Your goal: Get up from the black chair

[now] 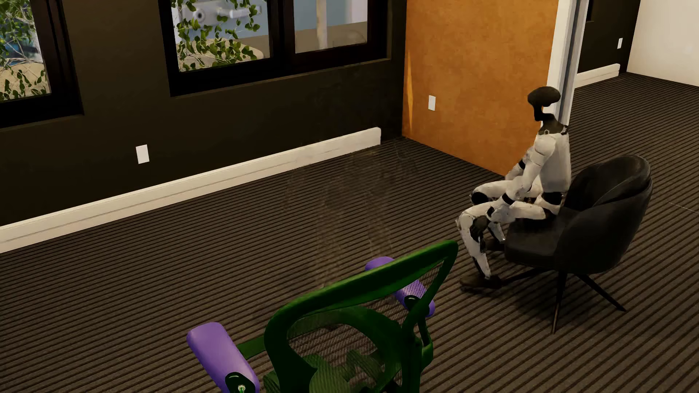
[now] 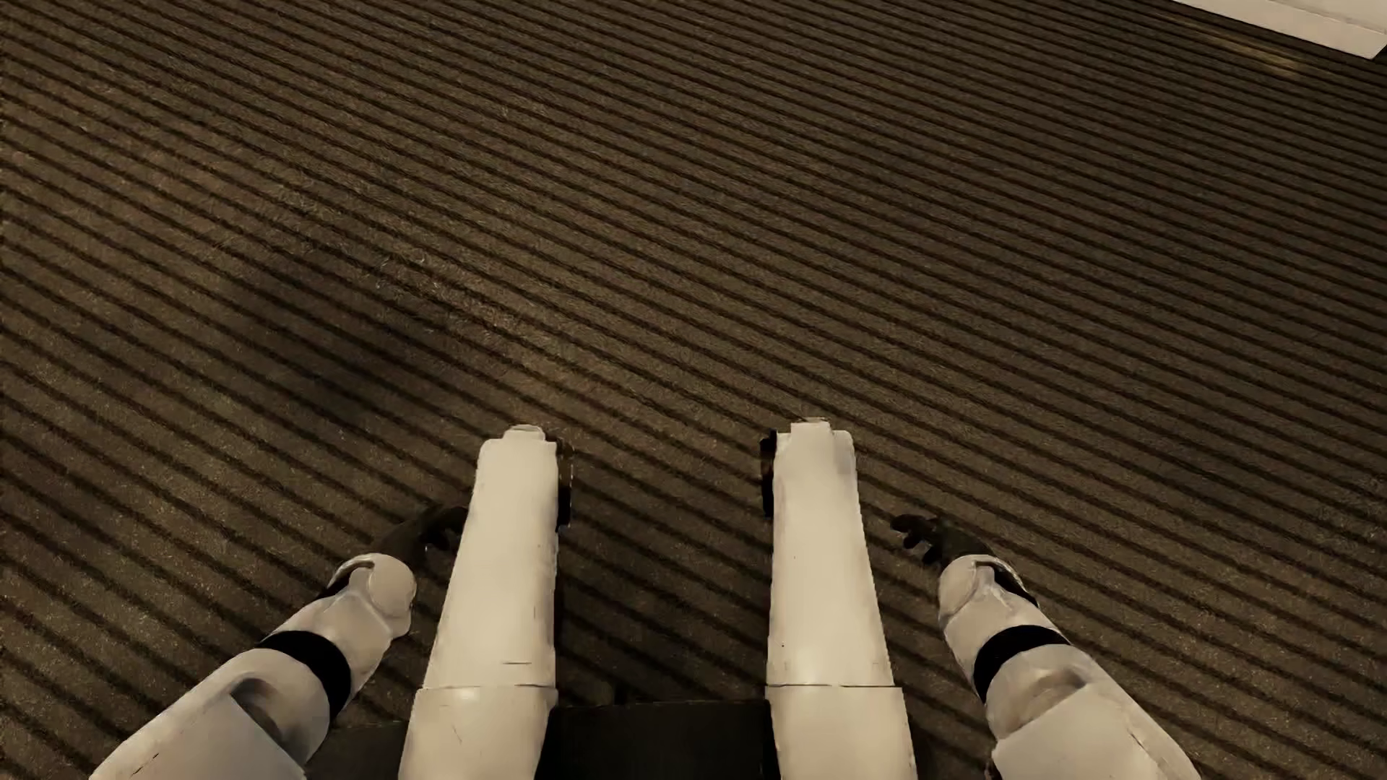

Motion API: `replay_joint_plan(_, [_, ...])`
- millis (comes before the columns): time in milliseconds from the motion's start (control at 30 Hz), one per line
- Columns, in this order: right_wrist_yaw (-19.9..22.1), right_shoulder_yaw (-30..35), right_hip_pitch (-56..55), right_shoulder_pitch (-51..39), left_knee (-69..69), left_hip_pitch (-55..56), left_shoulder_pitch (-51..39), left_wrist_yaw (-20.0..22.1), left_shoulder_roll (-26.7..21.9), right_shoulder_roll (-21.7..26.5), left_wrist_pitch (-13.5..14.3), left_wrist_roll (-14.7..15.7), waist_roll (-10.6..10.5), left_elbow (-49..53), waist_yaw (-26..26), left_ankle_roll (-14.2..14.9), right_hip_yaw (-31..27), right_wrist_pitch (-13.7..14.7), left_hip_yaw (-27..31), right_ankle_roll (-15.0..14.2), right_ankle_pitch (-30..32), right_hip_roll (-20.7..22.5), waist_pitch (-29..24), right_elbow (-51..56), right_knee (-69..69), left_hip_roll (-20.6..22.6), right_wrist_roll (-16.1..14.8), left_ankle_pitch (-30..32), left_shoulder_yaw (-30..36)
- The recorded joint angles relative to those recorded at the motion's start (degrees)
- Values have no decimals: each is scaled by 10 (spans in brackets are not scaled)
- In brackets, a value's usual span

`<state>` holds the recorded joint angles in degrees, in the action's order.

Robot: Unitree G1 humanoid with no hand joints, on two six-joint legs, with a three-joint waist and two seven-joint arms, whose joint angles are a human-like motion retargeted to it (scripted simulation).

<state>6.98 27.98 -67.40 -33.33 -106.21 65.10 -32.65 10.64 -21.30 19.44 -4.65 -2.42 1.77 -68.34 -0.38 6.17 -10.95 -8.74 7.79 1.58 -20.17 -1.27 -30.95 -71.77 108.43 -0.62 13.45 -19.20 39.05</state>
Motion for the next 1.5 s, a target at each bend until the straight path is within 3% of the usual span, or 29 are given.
replay_joint_plan(500, [3,2,-17,-17,0,16,-21,-7,-5,2,-7,8,1,-23,1,5,-3,0,2,2,-1,6,-14,-12,0,3,-3,-1,-3])
replay_joint_plan(733, [16,-3,-72,-65,-2,71,-72,4,-14,12,2,2,3,-17,3,29,-9,12,9,-7,-7,9,-56,-14,1,-1,-11,-13,-5])
replay_joint_plan(967, [34,53,-94,-81,65,84,-93,14,-19,27,20,8,11,-17,6,39,-8,27,7,-10,-35,10,-59,-9,-64,-3,-25,-69,-6])
replay_joint_plan(1067, [47,46,-24,-38,156,15,-52,20,-20,25,20,8,8,-17,4,33,6,32,-7,-4,-33,6,-31,4,-153,-5,-27,-67,-16])
replay_joint_plan(1167, [40,25,78,33,278,-81,-1,17,-22,24,21,0,7,-15,5,23,28,31,-26,4,-26,0,10,6,-272,-2,-12,-54,-33])
replay_joint_plan(1267, [17,4,212,117,438,-207,70,5,-36,22,17,-14,6,-7,5,30,50,24,-40,9,-24,5,65,1,-427,-5,8,-25,-60])
replay_joint_plan(1333, [9,-1,311,176,552,-297,124,-3,-48,27,19,-29,0,-5,2,49,57,31,-48,11,-15,16,103,8,-541,-8,20,30,-75])
replay_joint_plan(1400, [-9,-22,407,225,620,-360,168,-21,-60,32,18,-41,-5,-4,1,66,70,34,-54,9,55,14,136,12,-657,-15,23,88,-84])
replay_joint_plan(1467, [-4,-54,490,259,608,-370,186,-34,-65,37,15,-46,-5,-11,10,129,94,34,-61,-3,82,3,163,5,-755,-30,16,129,-95])
replay_joint_plan(1500, [2,-65,529,272,597,-369,192,-33,-66,40,14,-46,-4,-12,14,146,109,32,-67,-10,89,-4,173,-2,-796,-38,12,146,-101])
